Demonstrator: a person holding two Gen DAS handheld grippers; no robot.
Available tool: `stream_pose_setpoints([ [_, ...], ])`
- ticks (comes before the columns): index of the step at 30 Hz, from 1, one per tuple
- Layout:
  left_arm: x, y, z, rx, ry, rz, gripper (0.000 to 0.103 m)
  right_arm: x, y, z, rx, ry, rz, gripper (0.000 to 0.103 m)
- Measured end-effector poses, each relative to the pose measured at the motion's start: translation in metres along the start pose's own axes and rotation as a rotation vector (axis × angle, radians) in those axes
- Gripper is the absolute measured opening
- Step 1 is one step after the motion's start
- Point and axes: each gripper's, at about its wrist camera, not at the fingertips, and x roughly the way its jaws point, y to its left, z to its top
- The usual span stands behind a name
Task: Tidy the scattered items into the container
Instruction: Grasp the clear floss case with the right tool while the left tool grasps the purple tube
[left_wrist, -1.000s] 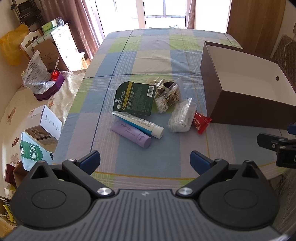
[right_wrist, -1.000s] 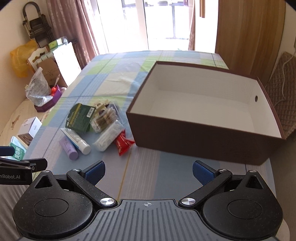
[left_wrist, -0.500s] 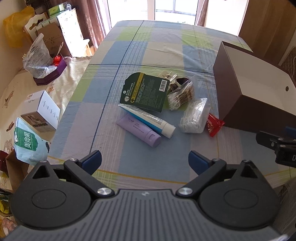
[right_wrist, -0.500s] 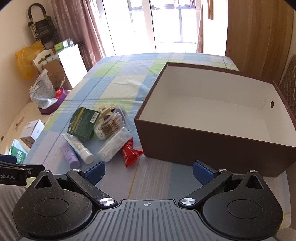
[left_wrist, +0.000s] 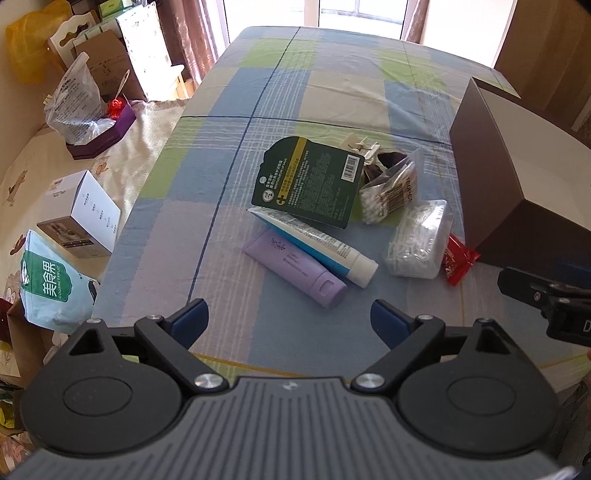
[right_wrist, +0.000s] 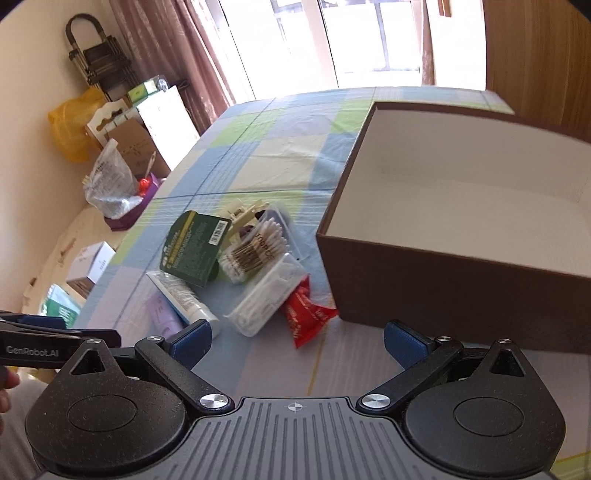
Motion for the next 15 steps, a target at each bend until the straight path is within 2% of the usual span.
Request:
stream_pose_setpoints([
  [4, 0.009, 0.009, 0.007, -0.022, 0.005, -0.002, 0.092, 0.009, -0.007, 0.002, 0.084, 0.015, 0.064, 0.103],
  [6, 0.013, 0.012, 0.009, -0.028, 0.007, -0.003, 0.091, 0.016, -0.014, 0.004, 0.153, 0.040, 0.100, 0.070],
  [11, 0.021, 0.015, 0.011, -0.023, 0.013, -0.007, 0.091, 0.031, -0.034, 0.005, 0.404, 0.065, 0.193, 0.070],
  [15, 0.029, 0.017, 0.012, -0.026, 0.023, -0.007, 0.090, 0.040, -0.041, 0.005, 0.513, 0.078, 0.228, 0.070],
])
